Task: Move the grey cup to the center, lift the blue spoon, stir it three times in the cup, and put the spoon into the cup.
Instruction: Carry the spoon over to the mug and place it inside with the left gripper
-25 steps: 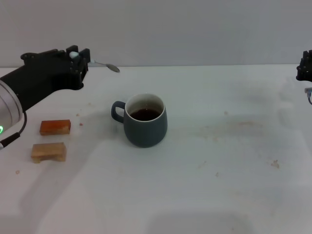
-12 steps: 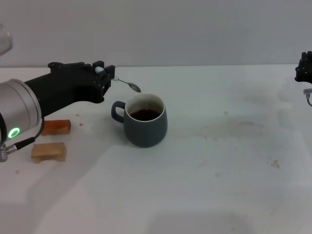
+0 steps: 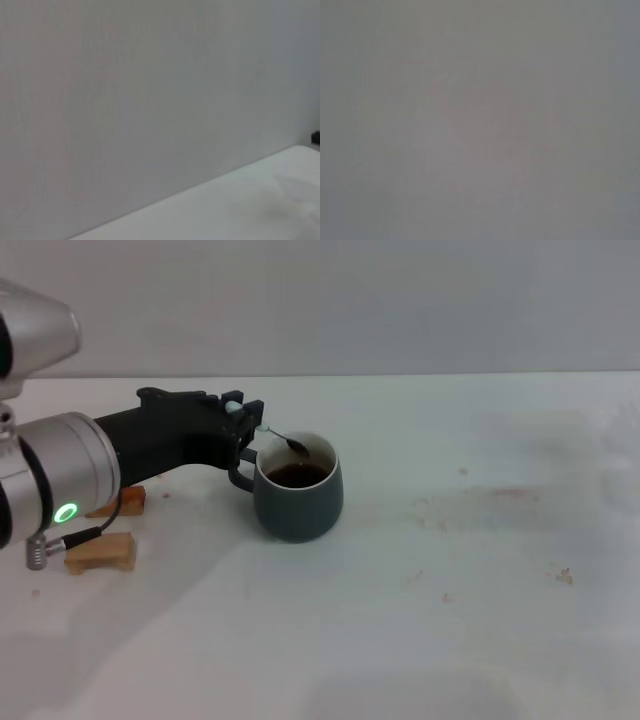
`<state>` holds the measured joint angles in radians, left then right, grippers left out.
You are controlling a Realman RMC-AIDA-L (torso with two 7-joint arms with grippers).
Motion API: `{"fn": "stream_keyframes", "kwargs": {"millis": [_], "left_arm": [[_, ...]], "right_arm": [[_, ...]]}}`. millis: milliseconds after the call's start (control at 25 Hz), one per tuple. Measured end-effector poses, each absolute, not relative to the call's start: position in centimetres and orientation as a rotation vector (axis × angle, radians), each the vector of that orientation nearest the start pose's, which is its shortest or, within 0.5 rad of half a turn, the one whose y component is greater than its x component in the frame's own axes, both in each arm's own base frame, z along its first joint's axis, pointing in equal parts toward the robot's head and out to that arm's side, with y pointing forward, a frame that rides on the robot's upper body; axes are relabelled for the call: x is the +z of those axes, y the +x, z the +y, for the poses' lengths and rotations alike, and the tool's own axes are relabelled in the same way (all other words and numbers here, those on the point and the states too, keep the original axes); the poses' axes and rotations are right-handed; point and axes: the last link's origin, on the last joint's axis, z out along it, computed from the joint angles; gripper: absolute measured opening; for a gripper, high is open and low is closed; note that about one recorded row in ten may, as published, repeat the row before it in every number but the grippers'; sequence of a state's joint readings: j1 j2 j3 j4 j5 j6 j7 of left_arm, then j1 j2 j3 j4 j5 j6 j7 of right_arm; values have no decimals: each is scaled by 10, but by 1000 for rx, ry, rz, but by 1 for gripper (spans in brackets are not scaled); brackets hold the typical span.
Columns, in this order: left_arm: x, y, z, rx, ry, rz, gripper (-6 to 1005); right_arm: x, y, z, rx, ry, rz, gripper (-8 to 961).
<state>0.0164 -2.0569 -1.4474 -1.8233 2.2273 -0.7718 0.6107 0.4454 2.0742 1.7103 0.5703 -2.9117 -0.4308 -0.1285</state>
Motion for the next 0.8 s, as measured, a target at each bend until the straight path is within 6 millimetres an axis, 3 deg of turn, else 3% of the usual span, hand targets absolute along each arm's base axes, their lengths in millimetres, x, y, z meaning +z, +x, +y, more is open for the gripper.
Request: {"fn": "stream_keyframes", "kwargs": {"millis": [320,800], "left_arm": [[10,-167,321,-384,-2281,-758,181],[-6,-181,346,-313,-2301,-776,181]], "right_arm": [[49,339,393,297,-1494,623,66],[49,341,390,294,-1490,629,67]]}}
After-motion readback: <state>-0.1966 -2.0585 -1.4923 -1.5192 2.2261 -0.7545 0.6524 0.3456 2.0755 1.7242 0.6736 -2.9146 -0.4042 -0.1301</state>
